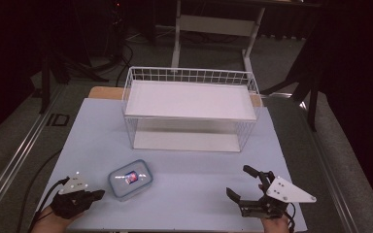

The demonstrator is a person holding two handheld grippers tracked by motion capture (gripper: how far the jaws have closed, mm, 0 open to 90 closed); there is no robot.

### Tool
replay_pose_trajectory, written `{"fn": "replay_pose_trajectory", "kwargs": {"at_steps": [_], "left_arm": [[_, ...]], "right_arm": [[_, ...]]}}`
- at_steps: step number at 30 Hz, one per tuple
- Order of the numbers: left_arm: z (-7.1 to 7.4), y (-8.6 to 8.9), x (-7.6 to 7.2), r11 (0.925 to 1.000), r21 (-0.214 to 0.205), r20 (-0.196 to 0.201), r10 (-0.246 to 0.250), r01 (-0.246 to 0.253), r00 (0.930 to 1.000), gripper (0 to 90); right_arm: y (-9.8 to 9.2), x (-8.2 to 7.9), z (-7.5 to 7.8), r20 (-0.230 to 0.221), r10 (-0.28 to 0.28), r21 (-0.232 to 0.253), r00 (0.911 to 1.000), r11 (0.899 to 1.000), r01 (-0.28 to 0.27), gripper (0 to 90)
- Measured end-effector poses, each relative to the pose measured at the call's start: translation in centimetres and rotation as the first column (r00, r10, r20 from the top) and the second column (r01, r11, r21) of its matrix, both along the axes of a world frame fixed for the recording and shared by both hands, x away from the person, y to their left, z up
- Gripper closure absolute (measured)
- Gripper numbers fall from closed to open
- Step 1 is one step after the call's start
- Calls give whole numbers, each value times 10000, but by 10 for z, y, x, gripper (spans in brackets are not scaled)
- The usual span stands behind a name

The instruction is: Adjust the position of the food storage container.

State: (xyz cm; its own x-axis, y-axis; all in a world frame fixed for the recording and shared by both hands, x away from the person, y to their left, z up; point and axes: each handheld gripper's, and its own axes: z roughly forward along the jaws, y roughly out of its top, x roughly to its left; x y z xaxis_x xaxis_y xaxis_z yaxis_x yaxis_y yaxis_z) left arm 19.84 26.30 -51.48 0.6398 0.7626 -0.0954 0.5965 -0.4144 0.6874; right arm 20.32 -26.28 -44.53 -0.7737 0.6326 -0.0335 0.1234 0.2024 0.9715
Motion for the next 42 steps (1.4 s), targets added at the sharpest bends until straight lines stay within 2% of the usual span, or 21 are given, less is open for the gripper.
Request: {"fn": "replay_pose_trajectory", "kwargs": {"at_steps": [2,4,12,19,21,24,31,34,42], "left_arm": [[-2,-3,4,9998,213,-45,-52,53,10000,900],[-2,-6,8,9998,156,-100,-93,95,9999,900],[-2,-17,25,9983,555,-260,-182,197,9995,900],[-1,-28,37,9982,475,-232,-343,354,9991,900],[-1,-32,41,9972,569,-215,-467,478,9987,900],[-3,-37,46,9977,466,-250,-478,490,9985,900],[-5,-43,56,9973,516,-199,-522,532,9984,900],[-5,-42,57,9978,480,-236,-439,450,9988,900],[7,-28,41,9983,564,-74,-116,120,9999,900]], "right_arm": [[0,0,0,-7,6,1,10000,10000,-6,132],[0,0,0,0,16,-30,10000,10000,-16,132],[-1,1,-1,-51,45,-15,10000,10000,-45,133],[1,0,-1,-86,95,-66,9999,9999,-95,133],[1,1,-2,-160,131,-76,9998,9999,-132,133],[2,1,-3,-214,161,-103,9996,9998,-164,133],[1,1,-3,-232,155,-105,9996,9998,-157,133],[1,1,-3,-250,177,-133,9995,9997,-181,132],[0,2,-4,-190,25,-172,9998,9998,-29,132]]}}
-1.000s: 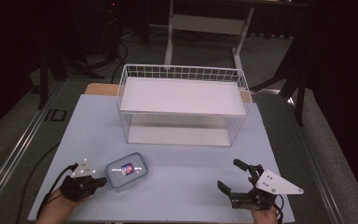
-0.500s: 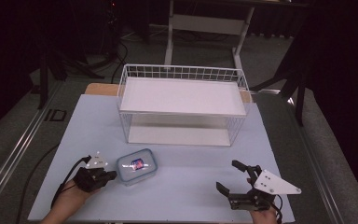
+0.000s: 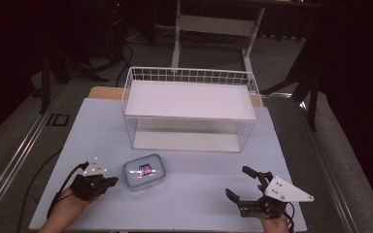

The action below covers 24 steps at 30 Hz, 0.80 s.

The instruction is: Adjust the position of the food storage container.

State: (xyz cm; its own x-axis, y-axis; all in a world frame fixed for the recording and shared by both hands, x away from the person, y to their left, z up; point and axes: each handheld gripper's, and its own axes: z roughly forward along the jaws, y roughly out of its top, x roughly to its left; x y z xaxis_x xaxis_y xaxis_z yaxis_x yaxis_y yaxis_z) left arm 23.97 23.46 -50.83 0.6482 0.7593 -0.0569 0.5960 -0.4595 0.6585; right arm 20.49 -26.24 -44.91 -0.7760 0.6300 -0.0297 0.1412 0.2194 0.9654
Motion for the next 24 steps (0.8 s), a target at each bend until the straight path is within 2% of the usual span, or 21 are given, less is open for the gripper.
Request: {"fn": "replay_pose_trajectory", "kwargs": {"at_steps": [5,6,7,8,10,12,16,22,24], "left_arm": [[-3,-5,6,10000,-23,-230,11,-11,9997,900],[-4,-8,9,9999,159,-250,-62,66,9997,900],[-4,-8,9,9999,159,-250,-62,66,9997,900],[-4,-13,12,9998,-50,-227,-172,171,9996,900],[-5,-17,14,9997,94,-103,-212,213,9997,900],[-7,-19,17,9998,-88,-182,-203,202,9996,900],[-10,-27,22,9997,50,-313,-246,247,9992,900],[-9,-41,36,9992,193,-227,-332,336,9992,900],[-9,-52,42,9984,297,-203,-473,479,9987,900]], "right_arm": [[1,-1,0,-10,33,-18,10000,10000,-33,132],[1,-1,0,17,44,-47,10000,10000,-44,132],[1,-1,0,17,44,-47,10000,10000,-44,132],[1,-1,0,1,88,-59,10000,9999,-88,132],[1,-1,0,25,102,-97,9999,9999,-102,132],[1,0,0,-43,148,-97,9999,9998,-148,132],[2,0,-1,-110,186,-134,9998,9997,-188,132],[2,-1,-1,-84,231,-168,9997,9996,-233,132],[2,0,-1,-114,257,-186,9996,9995,-259,133]]}}
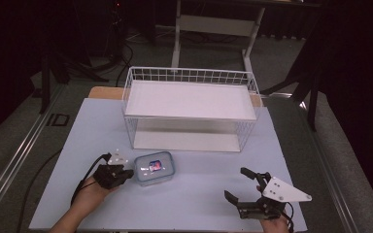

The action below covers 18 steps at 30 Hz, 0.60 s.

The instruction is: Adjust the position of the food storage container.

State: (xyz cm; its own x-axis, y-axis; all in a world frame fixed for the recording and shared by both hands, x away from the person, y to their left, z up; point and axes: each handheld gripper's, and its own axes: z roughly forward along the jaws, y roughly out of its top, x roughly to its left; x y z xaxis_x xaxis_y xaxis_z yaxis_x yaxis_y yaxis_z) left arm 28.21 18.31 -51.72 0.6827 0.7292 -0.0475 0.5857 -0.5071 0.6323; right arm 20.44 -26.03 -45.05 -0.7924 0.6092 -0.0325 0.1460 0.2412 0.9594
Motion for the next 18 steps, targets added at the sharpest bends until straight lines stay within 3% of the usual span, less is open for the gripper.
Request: {"fn": "replay_pose_trajectory", "kwargs": {"at_steps": [6,12,18], "left_arm": [[1,-16,9,9999,95,166,-76,75,9998,900],[8,-13,4,9998,-176,295,104,-98,9995,900],[13,-17,6,9998,-179,367,59,-52,9993,900]], "right_arm": [[-1,-1,0,-18,29,33,10000,10000,-29,132],[-1,-2,0,-29,72,9,10000,10000,-72,132],[0,-1,0,-80,76,34,9999,10000,-76,133]]}}
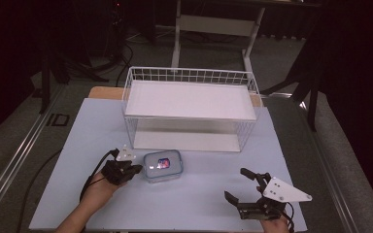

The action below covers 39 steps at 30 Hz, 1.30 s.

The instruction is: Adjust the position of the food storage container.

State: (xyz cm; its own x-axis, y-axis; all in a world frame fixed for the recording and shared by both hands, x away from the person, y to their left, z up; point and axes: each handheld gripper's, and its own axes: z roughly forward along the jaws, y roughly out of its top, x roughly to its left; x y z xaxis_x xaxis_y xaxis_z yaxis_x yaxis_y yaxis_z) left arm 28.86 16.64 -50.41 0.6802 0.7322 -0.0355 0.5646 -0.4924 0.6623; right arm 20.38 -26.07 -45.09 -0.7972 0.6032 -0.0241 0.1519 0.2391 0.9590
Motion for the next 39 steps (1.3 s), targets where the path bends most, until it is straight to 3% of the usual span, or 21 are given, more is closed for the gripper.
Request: {"fn": "replay_pose_trajectory", "kwargs": {"at_steps": [7,24,30,36,39], "left_arm": [[-1,-16,12,9999,47,-40,-107,107,9999,900],[-1,-75,32,9971,65,86,-765,764,9970,900],[-1,-88,34,9961,26,254,-877,877,9958,900],[2,-92,37,9955,-312,364,-887,898,9954,900],[5,-93,36,9945,-272,327,-1006,1015,9944,900]], "right_arm": [[1,0,-1,-50,45,-45,10000,10000,-45,132],[2,-1,-3,-127,199,-34,9997,9998,-200,133],[2,-1,-4,-213,221,-16,9995,9998,-221,133],[2,-2,-4,-210,308,-68,9993,9995,-309,136],[3,-1,-5,-229,303,-97,9993,9995,-305,135]]}}
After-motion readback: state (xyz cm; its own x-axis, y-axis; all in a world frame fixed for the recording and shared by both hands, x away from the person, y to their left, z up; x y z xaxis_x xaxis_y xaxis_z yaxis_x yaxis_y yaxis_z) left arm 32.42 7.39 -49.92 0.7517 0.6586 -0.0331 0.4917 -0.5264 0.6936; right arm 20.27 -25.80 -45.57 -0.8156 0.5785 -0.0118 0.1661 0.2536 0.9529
